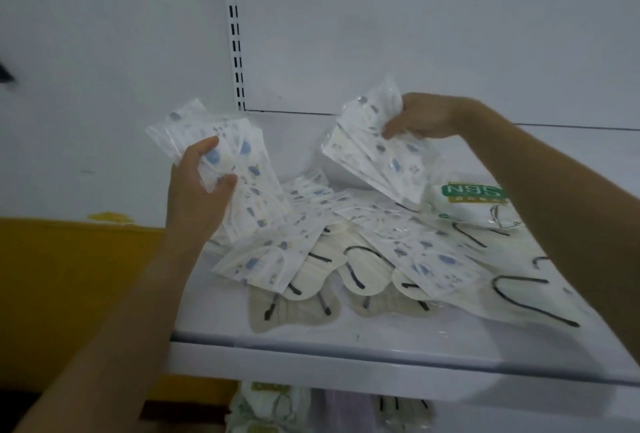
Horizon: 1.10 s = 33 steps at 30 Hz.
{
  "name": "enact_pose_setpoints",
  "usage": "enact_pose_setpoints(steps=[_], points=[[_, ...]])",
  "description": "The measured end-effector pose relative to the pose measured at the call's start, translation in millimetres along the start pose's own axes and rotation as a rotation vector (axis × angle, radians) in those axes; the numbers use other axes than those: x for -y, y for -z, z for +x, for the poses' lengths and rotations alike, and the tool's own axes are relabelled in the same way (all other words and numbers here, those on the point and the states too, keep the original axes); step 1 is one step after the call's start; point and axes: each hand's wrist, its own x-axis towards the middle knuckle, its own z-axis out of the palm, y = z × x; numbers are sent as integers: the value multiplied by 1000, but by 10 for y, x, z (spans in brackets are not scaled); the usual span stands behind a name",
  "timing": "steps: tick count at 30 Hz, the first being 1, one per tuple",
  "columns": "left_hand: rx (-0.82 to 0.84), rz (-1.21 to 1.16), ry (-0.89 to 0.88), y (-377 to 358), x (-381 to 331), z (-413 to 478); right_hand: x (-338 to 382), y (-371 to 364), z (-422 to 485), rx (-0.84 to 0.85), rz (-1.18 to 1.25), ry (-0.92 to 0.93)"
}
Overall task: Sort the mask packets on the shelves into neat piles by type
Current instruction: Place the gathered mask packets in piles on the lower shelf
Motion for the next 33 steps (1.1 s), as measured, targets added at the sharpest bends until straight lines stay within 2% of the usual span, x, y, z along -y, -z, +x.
enact_pose_setpoints(steps=[3,5,7,11,14,16,18,20,22,24,29,31,33], points=[[-25,6,-1,16,20,-7,70,-137,-13,278,-280,-146],[-32,13,8,15,38,-6,-31,-428,69,355,-591,-180],[-32,26,21,14,47,-4,-161,-676,131,355,-761,-177],[-57,28,8,26,38,-16,-261,-726,93,300,-747,-107],[-123,6,12,42,16,-27,-239,-616,8,164,-711,6],[-200,-3,19,54,-1,-35,-133,-491,-81,84,-588,64],[-285,-9,61,82,-14,-33,21,-359,-158,109,-366,103],[-364,-30,94,125,-8,-11,221,-333,-217,185,-267,114],[-427,-42,93,163,11,7,431,-459,-223,267,-341,144],[-460,-40,84,187,33,15,665,-747,-174,331,-521,216],[-433,-36,65,238,90,30,911,-1730,81,549,-975,311],[-395,-53,81,269,147,30,865,-1894,156,580,-1040,289],[-374,-93,129,291,200,26,833,-1907,172,586,-1006,289]])
